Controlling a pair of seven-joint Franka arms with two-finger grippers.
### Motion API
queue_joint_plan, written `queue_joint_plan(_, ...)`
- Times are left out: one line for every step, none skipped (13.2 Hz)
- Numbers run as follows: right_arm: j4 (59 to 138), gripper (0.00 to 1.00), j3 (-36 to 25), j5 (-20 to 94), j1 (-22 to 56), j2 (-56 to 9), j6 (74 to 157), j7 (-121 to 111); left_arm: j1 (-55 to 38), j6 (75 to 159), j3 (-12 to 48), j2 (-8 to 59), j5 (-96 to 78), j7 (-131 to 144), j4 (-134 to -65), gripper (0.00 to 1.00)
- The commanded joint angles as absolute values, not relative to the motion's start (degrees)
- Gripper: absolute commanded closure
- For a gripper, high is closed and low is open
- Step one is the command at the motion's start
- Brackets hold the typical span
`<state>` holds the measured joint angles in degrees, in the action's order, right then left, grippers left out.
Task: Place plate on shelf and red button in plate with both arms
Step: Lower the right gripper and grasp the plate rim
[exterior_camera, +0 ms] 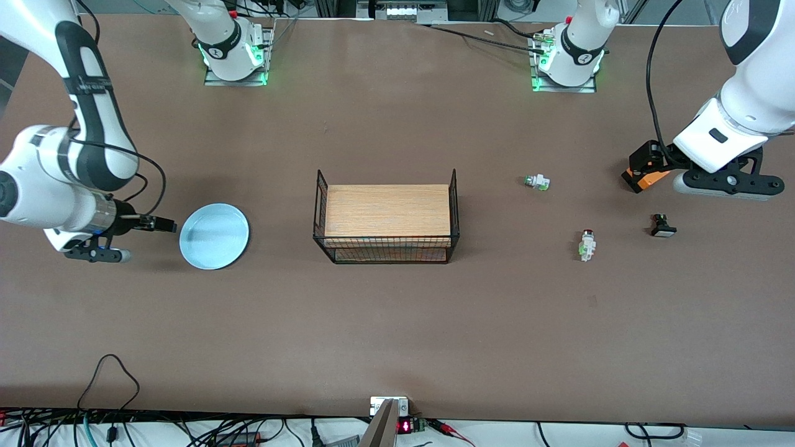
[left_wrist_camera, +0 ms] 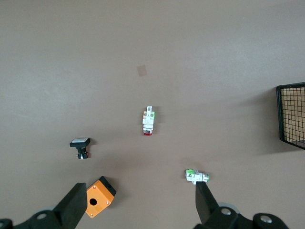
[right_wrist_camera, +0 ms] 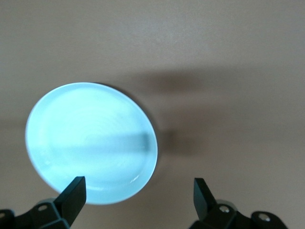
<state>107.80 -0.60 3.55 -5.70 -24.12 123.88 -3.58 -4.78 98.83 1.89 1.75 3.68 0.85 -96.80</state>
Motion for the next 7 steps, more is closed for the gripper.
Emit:
queue_joint_plan(108.3,0.00,3.2,4.1,-10.2,-27.7,129.9,-9.2,-4.8,97.9,1.8,2.5,2.9,0.3,-95.0,0.00)
queue_joint_plan(108.2,0.00,3.3,4.0,-10.6,-28.9,130.5,-10.5,-4.8,97.9,1.8,2.5,2.9,0.4,-95.0,0.00)
queue_joint_plan(108.2,0.00,3.3,4.0,-10.6,-29.2,131.5,-11.5,-4.8,97.9,1.8,2.5,3.0,0.3,-95.0,0.00)
queue_joint_plan(108.3,0.00,3.4,4.1,-10.5,-29.7,132.8,-12.4,-4.8,97.9,1.8,2.5,2.9,0.4,-95.0,0.00)
queue_joint_plan(108.3,0.00,3.4,4.0,-10.4,-30.2,133.6,-12.6,-4.8,97.8,1.8,2.5,2.9,0.4,-95.0,0.00)
queue_joint_plan(108.4,0.03,3.4,4.1,-10.1,-30.2,133.9,-12.6,-4.8,97.8,1.8,2.5,2.9,0.4,-95.0,0.00)
queue_joint_plan(108.5,0.06,3.4,4.1,-10.0,-30.2,134.0,-12.6,-4.8,97.8,1.8,2.5,2.9,0.4,-95.0,0.00)
